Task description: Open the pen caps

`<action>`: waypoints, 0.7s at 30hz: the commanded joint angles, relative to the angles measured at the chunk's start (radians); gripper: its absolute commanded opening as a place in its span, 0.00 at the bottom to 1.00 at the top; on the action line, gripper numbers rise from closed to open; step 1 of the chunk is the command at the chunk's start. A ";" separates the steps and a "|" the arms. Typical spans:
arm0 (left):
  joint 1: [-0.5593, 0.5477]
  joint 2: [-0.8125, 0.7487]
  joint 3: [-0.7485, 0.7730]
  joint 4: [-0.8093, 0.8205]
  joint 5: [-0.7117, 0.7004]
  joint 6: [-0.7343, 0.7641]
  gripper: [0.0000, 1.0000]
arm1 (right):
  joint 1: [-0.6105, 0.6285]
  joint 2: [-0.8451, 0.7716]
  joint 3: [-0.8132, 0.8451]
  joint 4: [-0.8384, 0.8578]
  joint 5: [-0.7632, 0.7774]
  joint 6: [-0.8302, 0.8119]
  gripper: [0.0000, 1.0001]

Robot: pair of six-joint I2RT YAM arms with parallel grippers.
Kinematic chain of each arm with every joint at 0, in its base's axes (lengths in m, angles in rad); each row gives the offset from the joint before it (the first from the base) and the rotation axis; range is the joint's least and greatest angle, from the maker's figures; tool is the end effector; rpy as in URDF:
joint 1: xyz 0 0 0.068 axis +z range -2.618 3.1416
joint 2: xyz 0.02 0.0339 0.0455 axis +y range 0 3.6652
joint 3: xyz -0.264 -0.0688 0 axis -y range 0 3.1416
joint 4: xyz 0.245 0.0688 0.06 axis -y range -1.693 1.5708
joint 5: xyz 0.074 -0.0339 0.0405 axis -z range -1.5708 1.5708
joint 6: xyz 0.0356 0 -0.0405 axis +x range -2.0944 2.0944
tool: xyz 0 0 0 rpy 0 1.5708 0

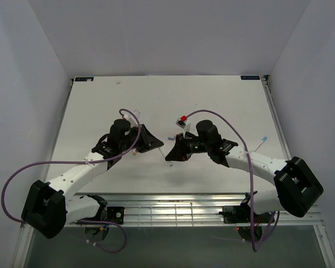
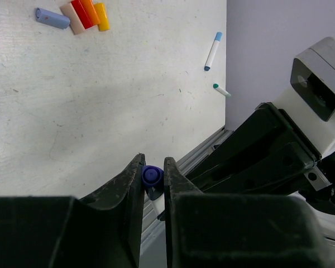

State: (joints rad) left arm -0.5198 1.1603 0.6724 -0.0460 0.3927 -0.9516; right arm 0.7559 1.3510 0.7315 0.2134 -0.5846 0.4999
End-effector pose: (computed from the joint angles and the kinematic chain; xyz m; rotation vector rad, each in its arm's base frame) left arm 0.2113 -0.1366 0.2393 -0.2402 2.3261 -1.2323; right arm 0.1990 0.2146 0.2368 -0.6935 2.0675 1.3484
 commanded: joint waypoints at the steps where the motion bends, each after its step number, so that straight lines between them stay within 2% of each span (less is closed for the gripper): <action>1: 0.003 -0.025 0.023 -0.014 -0.018 0.019 0.03 | 0.008 0.010 0.046 0.075 -0.029 0.016 0.08; 2: 0.003 -0.027 0.023 -0.015 -0.017 0.019 0.00 | 0.008 0.013 0.051 0.081 -0.029 0.012 0.09; 3: 0.003 -0.030 0.023 -0.018 -0.017 0.020 0.00 | 0.007 0.023 0.055 0.083 -0.030 0.011 0.17; 7: 0.003 -0.040 0.024 -0.025 -0.005 0.016 0.00 | 0.006 0.072 0.098 0.083 -0.078 -0.012 0.33; 9: 0.003 -0.045 0.027 -0.026 0.000 0.013 0.00 | 0.008 0.100 0.120 0.089 -0.095 -0.014 0.37; 14: 0.003 -0.036 0.039 -0.026 0.020 0.002 0.00 | 0.006 0.149 0.146 0.127 -0.139 0.002 0.37; 16: 0.003 -0.034 0.039 -0.017 0.031 -0.006 0.00 | 0.008 0.171 0.154 0.138 -0.156 0.009 0.34; 17: 0.003 -0.030 0.039 -0.009 0.034 -0.015 0.00 | 0.008 0.177 0.155 0.142 -0.156 0.011 0.29; 18: 0.003 -0.028 0.041 -0.006 0.037 -0.018 0.00 | 0.008 0.186 0.155 0.144 -0.156 0.012 0.08; 20: 0.003 -0.022 0.046 -0.017 0.025 -0.033 0.00 | 0.013 0.192 0.158 0.136 -0.127 0.003 0.08; 21: 0.004 -0.008 0.055 -0.032 0.011 -0.039 0.00 | 0.032 0.191 0.167 0.065 -0.092 -0.021 0.08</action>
State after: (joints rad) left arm -0.5159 1.1545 0.6743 -0.0761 0.4023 -0.9558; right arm 0.7551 1.5387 0.8486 0.2981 -0.6933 0.5110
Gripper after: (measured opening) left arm 0.254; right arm 0.152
